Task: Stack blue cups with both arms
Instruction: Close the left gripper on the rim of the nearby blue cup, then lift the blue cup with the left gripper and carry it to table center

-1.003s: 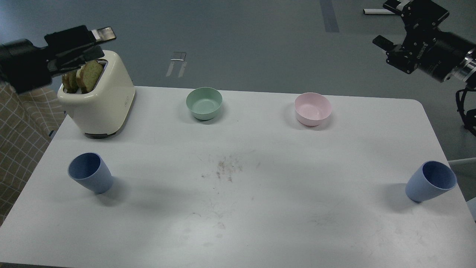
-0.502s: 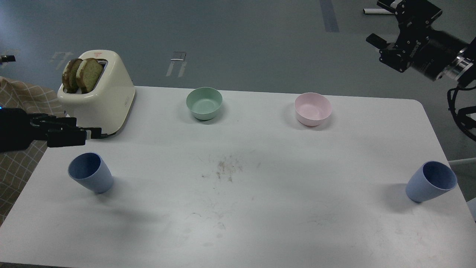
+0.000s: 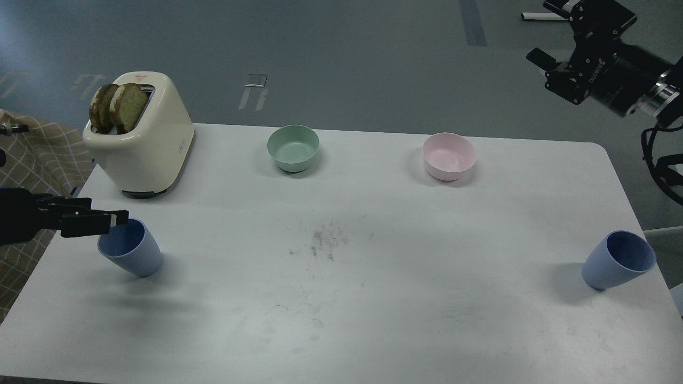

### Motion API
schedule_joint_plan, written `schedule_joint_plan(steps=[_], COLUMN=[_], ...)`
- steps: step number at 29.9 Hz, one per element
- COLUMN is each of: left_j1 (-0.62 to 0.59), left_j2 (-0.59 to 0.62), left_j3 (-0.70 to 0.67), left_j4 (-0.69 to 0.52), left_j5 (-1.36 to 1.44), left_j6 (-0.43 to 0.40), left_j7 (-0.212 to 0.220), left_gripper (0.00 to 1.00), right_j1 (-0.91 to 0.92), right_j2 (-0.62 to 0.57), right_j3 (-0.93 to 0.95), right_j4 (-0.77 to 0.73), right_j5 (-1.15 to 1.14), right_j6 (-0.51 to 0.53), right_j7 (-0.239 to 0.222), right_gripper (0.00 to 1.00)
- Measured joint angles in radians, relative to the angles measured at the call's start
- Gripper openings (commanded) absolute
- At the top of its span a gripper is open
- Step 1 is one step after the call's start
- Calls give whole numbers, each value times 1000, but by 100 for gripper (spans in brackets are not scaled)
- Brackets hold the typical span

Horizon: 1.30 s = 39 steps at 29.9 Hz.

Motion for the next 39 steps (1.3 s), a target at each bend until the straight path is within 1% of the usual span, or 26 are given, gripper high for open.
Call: schedule_joint_plan(steps=[4,9,13,15,17,18,19,20,22,24,25,26,27,29,33,34,35,39], left_j1=[0,1,2,2,3,3,3,5,7,11,13,16,18,21,23,23,23,23], left_j2=[-21,-60,-77,-79,-82,-86,-92,-99,-110,-118,-123,-128,-131,-136,-138,-138,-138,-138], left_j3=[29,61,85,89,90,91,92,93,94,94,94,95,95,95,95,95,95,95], left_j4=[40,97,117,120,123,126,130,135,148,160,164,168,170,172,173,173,173,173], left_j5=[0,0,0,-1,-1,-1,-1,-1,-1,-1,0,0,0,0,0,1,1,2], left_j6=[7,36,42,44,44,45,48,53,64,70,72,73,73,76,77,78,78,80], left_j7=[0,0,0,0,0,0,0,0,0,0,0,0,0,0,0,0,0,0], left_gripper=[93,91,85,79,76,70,70,64,63,54,54,51,42,29,11,3,0,0], right_j1=[-3,-7,-15,-17,-19,-19,-20,-20,-21,-23,-24,-25,-26,-28,-32,-33,-33,-38], right_j2=[0,0,0,0,0,0,0,0,0,0,0,0,0,0,0,0,0,0], right_j3=[1,2,13,15,15,15,15,15,15,15,15,15,15,15,15,15,15,15], right_j4=[0,0,0,0,0,0,1,1,1,2,2,2,3,3,3,3,3,3], right_j5=[0,0,0,0,0,0,0,0,0,0,0,0,0,0,0,0,0,0], right_j6=[0,0,0,0,0,0,0,0,0,0,0,0,0,0,0,0,0,0], right_j7=[1,1,1,1,1,1,1,1,1,1,1,1,1,1,1,1,1,1], right_gripper=[100,100,100,100,100,100,100,100,100,100,100,100,100,100,100,100,100,100])
